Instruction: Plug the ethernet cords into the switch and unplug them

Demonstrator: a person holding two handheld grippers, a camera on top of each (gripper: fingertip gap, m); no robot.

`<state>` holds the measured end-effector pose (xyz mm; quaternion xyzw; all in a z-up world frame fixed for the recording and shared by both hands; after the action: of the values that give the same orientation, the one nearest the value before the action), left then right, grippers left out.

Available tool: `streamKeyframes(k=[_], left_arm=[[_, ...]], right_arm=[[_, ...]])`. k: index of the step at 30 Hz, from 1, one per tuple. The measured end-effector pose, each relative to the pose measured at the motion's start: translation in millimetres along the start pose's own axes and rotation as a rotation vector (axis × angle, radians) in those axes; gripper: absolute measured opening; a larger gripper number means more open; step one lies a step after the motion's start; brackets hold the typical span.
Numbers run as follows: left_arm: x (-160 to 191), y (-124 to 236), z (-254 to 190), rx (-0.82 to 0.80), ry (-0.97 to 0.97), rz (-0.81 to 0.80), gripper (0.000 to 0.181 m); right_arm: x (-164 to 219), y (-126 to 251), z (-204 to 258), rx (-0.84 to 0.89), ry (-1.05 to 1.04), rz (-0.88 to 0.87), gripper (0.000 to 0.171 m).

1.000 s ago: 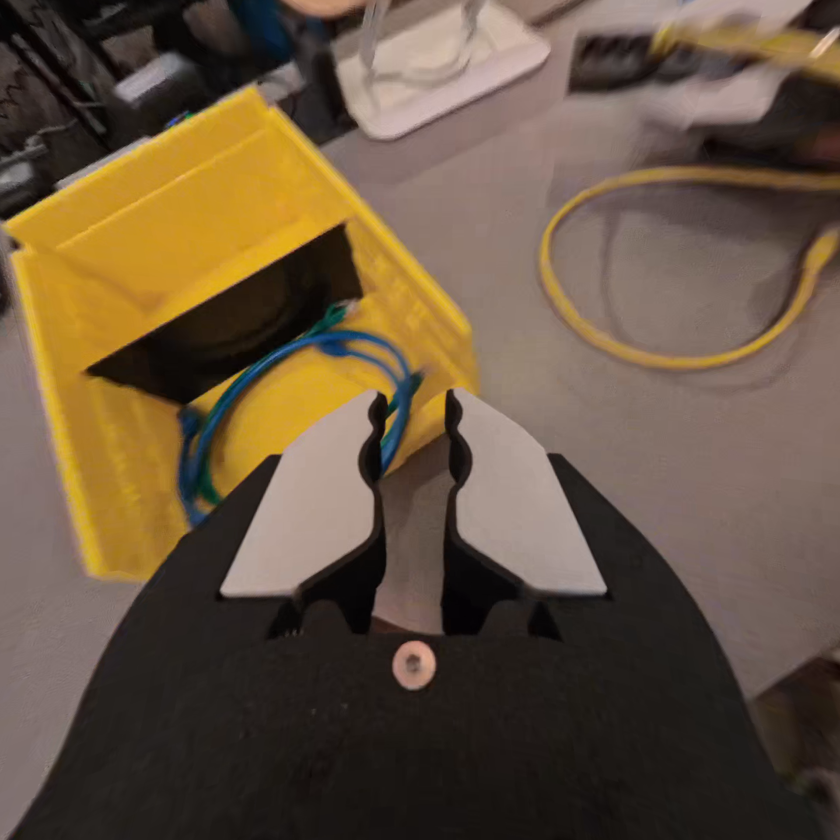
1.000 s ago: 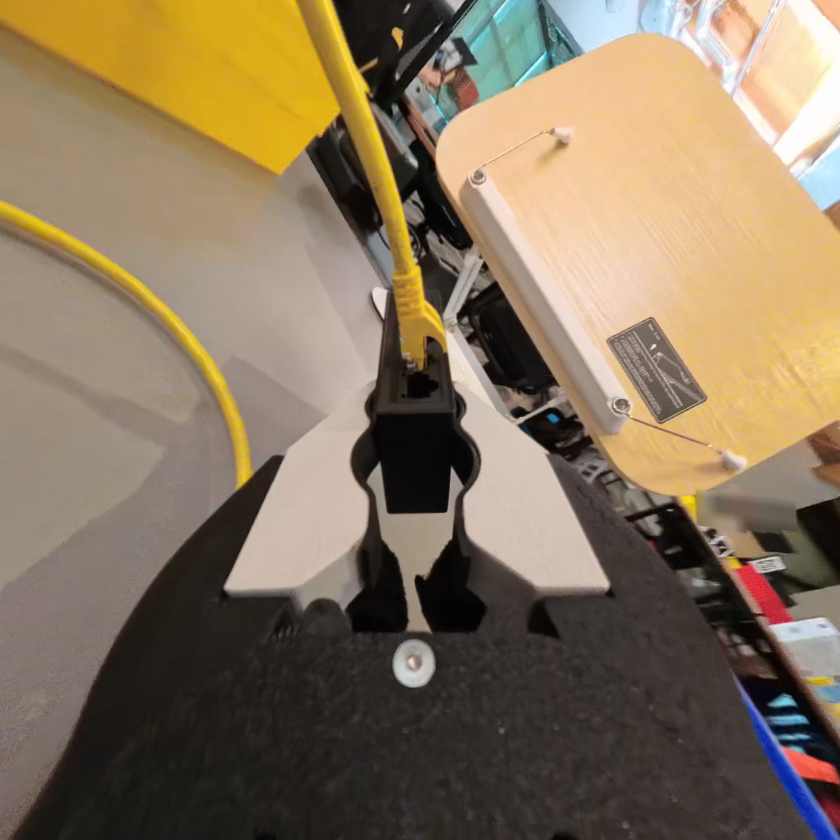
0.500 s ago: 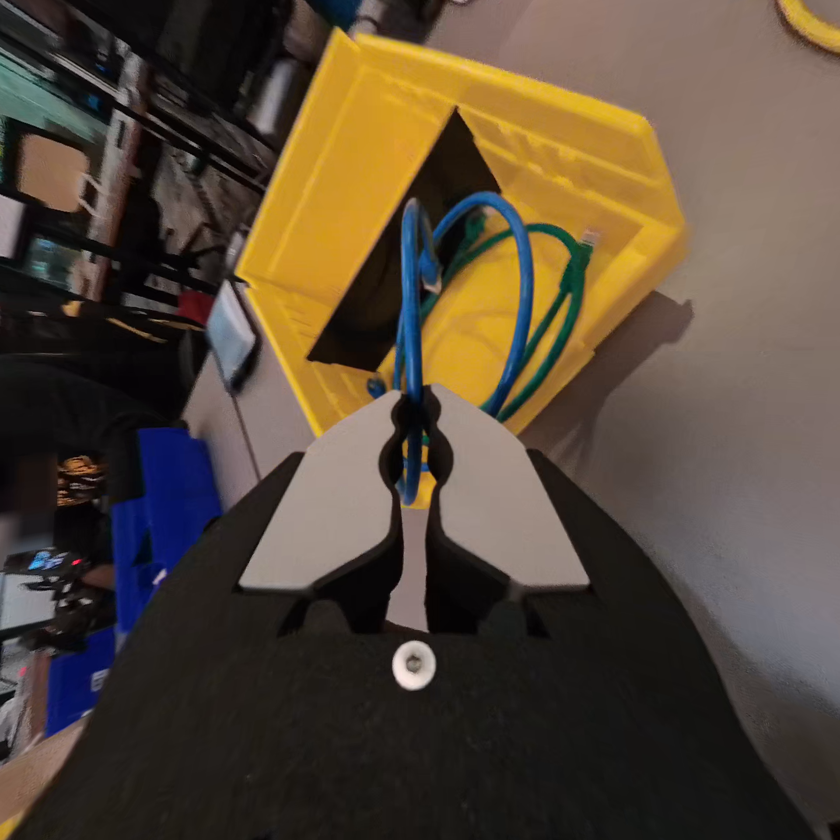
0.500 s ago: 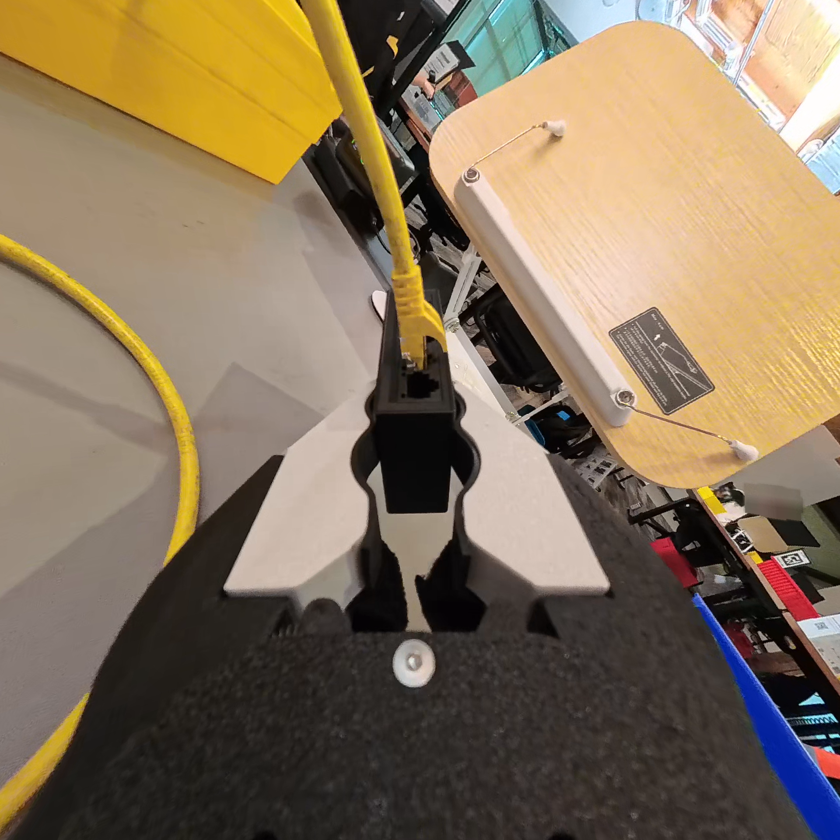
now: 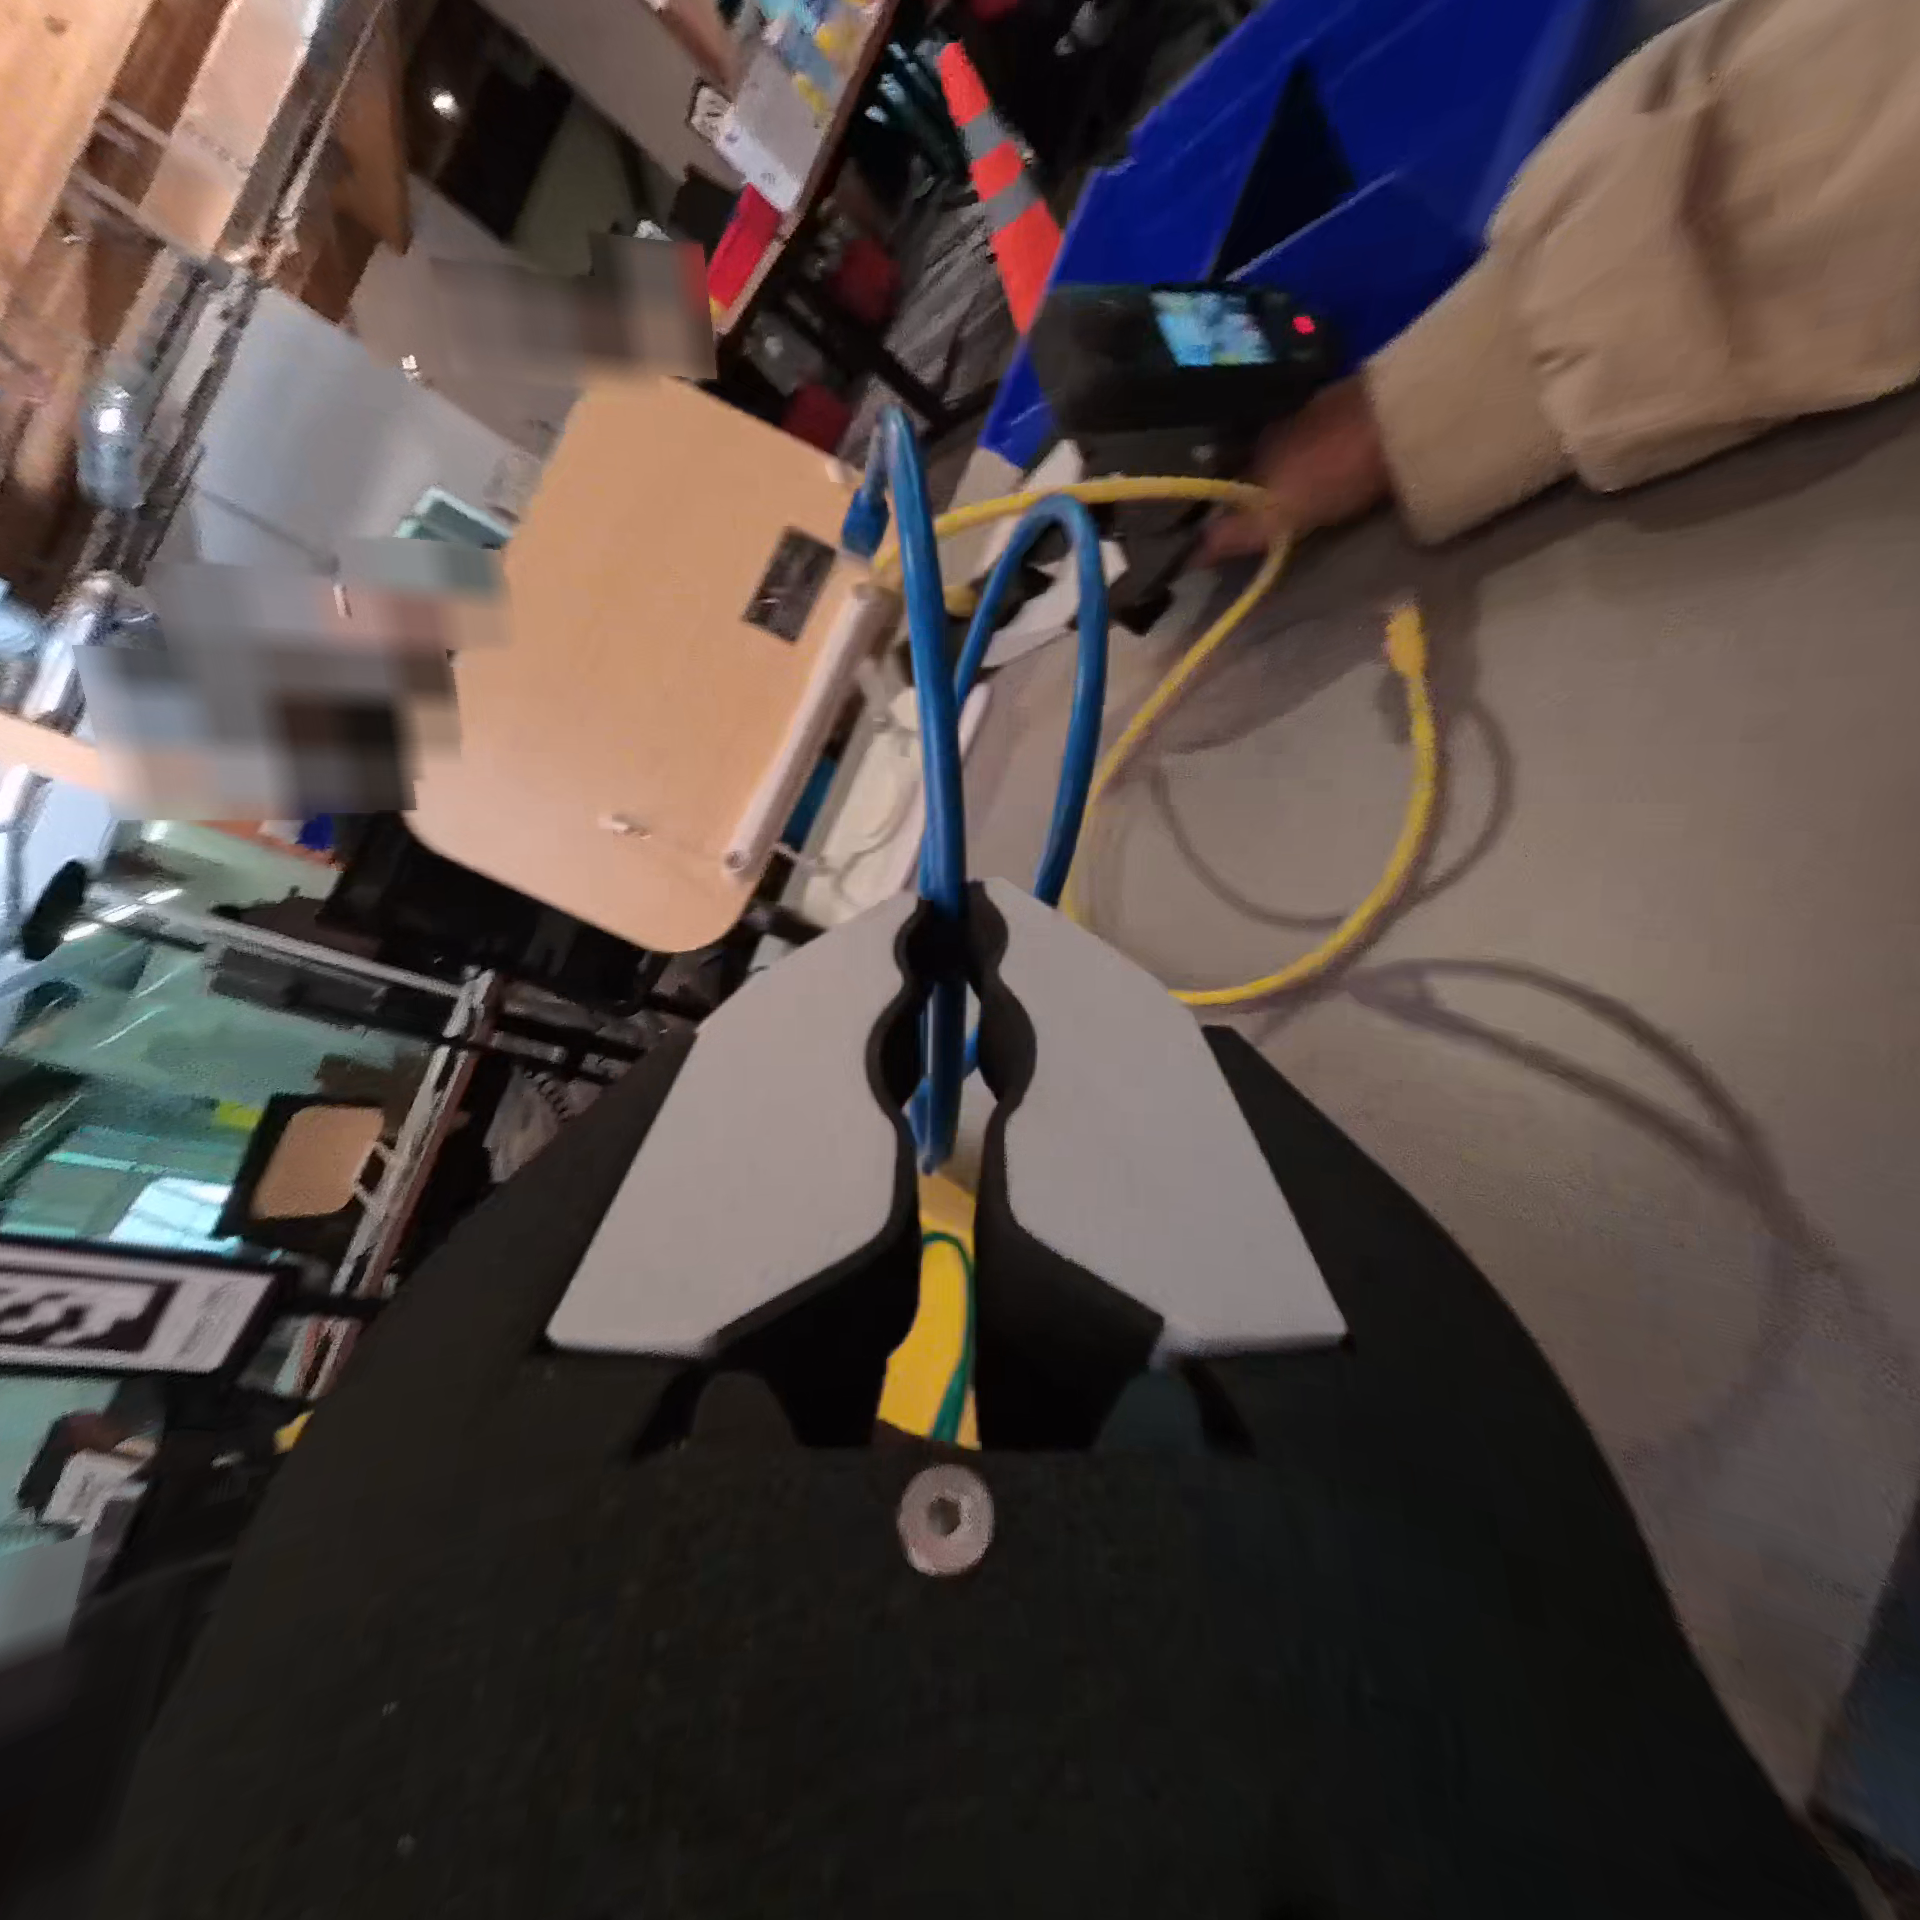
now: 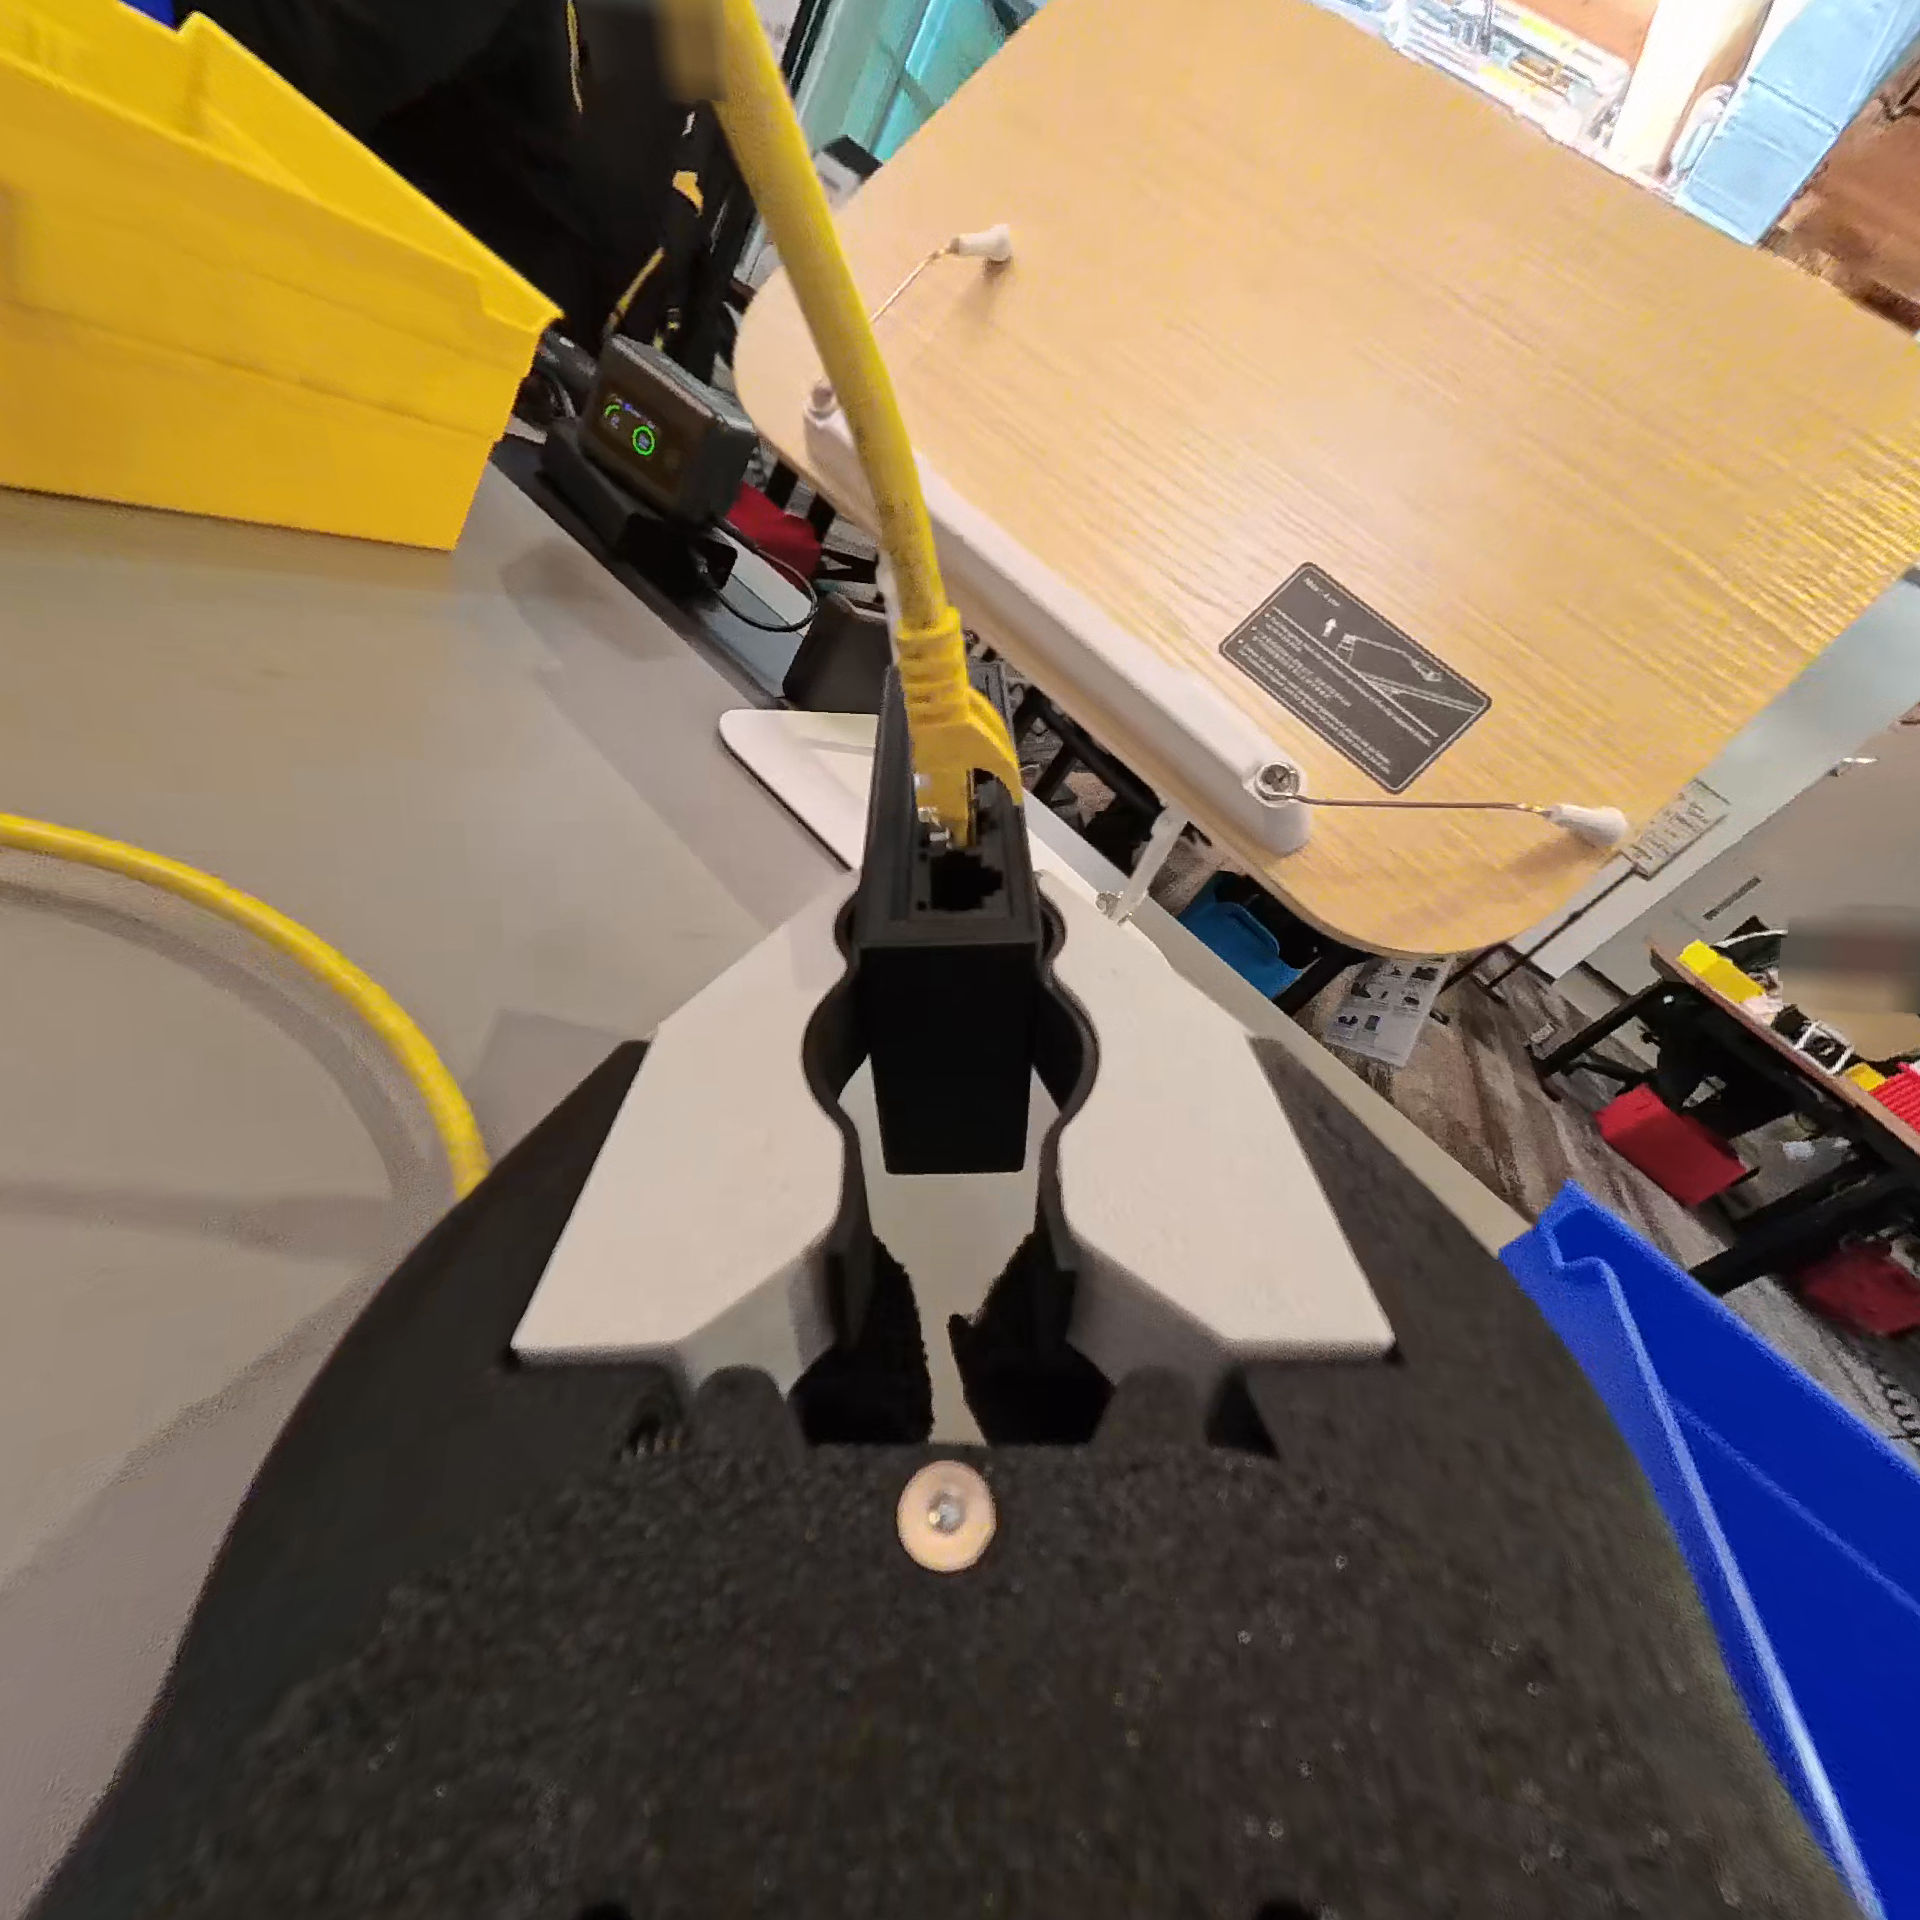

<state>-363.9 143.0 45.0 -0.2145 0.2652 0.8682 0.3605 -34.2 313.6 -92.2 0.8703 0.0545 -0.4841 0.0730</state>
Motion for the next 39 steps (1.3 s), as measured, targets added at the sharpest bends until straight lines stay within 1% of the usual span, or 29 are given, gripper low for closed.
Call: streamKeyframes(k=[4,5,7,9,11,12,14,15,16,17,18,19,20,21,22,24,27,28,29,31,32,36,39], left_arm=[[17.8,-21.7,-76.9,0.242,-0.024,-0.001,0.005],[24.3,-24.9,-94.2,0.293,-0.016,-0.010,0.005],[39.1,-29.8,-124.2,0.373,-0.002,0.021,0.005],[53.2,-33.4,-142.7,0.422,0.028,0.096,0.009],[64.3,-34.2,-150.7,0.496,0.090,0.180,0.020],[68.7,-33.6,-149.3,0.521,0.148,0.203,0.028],[72.9,-30.1,-138.1,0.583,0.318,0.185,0.029],[73.7,-30.1,-127.5,0.578,0.419,0.149,0.030],[74.6,-32.5,-115.6,0.567,0.527,0.109,0.030],[77.2,-39.0,-102.4,0.530,0.629,0.098,0.025],[81.6,-49.3,-89.7,0.467,0.719,0.117,0.026],[84.8,-60.4,-81.1,0.438,0.774,0.127,0.032],[88.4,-72.4,-75.2,0.400,0.797,0.145,0.029],[92.1,-85.1,-71.2,0.349,0.795,0.159,0.030],[94.8,-96.8,-70.6,0.335,0.779,0.164,0.030],[101.2,-118.5,-72.5,0.339,0.752,0.228,0.029],[114.4,-138.3,-82.7,0.380,0.674,0.342,0.028],[117.0,-140.9,-85.2,0.402,0.670,0.361,0.030],[117.6,-140.4,-86.9,0.438,0.672,0.351,0.029],[116.3,-137.4,-90.0,0.489,0.658,0.312,0.015],[115.2,-136.6,-91.9,0.503,0.645,0.299,0.013],[114.2,-136.4,-90.7,0.502,0.576,0.339,0.007],[113.8,-135.0,-73.9,0.474,0.603,0.391,0.005]], right_arm=[[-2.4,3.3,-3.2,-0.006,-0.036,-0.044,0.026],[-3.3,4.0,-2.4,-0.017,-0.039,-0.057,0.026],[-4.3,4.2,-0.2,-0.022,-0.022,-0.064,0.026],[-4.1,3.2,3.0,-0.029,0.007,-0.055,0.026],[-4.6,3.0,5.2,-0.035,0.023,-0.056,0.026],[-4.7,2.9,5.9,-0.037,0.026,-0.056,0.026],[-4.3,2.4,6.2,-0.038,0.027,-0.051,0.027],[-4.1,2.1,6.1,-0.040,0.024,-0.049,0.027],[-4.1,1.9,6.0,-0.041,0.021,-0.049,0.026],[-4.2,1.7,6.1,-0.043,0.019,-0.050,0.026],[-4.1,1.3,6.6,-0.047,0.020,-0.049,0.026],[-4.0,1.0,7.3,-0.049,0.024,-0.045,0.026],[-3.9,0.8,8.0,-0.050,0.030,-0.044,0.026],[-4.1,0.7,8.9,-0.052,0.037,-0.044,0.026],[-4.3,0.8,9.5,-0.053,0.042,-0.044,0.026],[-4.4,0.9,10.1,-0.054,0.045,-0.045,0.027],[-4.3,1.1,9.6,-0.056,0.039,-0.049,0.026],[-4.5,1.1,9.9,-0.061,0.041,-0.051,0.026],[-5.2,1.5,10.5,-0.063,0.050,-0.058,0.027],[-6.4,2.0,13.2,-0.076,0.065,-0.070,0.027],[-6.4,1.4,15.0,-0.083,0.075,-0.059,0.027],[-7.1,1.0,22.0,-0.104,0.127,-0.051,0.027],[-8.3,2.1,29.0,-0.111,0.191,-0.048,0.027]])
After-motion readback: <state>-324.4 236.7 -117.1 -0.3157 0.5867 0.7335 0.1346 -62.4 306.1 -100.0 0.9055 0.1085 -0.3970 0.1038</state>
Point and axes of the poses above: each gripper's, where its closed fingertips meet, y back along the fingers, x out of its underside, z = x × y across the jaws, the point moved 8 cm from there along y, back along the fingers, and after that the axes turned 3 degrees about z, right-handed, at the moved point
